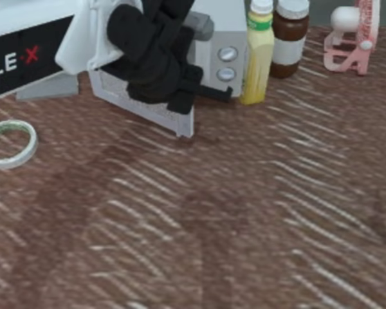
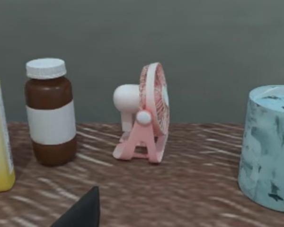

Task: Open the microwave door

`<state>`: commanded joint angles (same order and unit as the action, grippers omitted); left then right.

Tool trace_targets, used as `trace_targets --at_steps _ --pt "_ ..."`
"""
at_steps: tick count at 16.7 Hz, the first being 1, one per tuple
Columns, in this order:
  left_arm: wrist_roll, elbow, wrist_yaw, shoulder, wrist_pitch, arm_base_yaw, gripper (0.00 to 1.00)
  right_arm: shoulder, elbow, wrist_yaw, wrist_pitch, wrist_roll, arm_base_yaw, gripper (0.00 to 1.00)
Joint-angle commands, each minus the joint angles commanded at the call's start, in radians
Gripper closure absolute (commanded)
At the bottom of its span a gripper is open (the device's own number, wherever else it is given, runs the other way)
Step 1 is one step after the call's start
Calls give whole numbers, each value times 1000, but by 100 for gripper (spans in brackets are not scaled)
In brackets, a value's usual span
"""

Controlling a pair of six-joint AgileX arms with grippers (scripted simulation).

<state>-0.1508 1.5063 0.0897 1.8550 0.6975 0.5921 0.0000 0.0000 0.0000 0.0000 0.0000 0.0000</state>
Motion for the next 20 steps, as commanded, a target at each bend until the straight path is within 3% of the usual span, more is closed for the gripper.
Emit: trace_targets --at_steps 6,13,20 --pt "-1 0 -8 -3 -1 6 100 0 0 0 0 0 0 0" --pt "110 -85 -64 -67 -24 -31 100 0 0 0 0 0 0 0" --pt "111 -86 -64 -67 -25 -31 100 0 0 0 0 0 0 0"
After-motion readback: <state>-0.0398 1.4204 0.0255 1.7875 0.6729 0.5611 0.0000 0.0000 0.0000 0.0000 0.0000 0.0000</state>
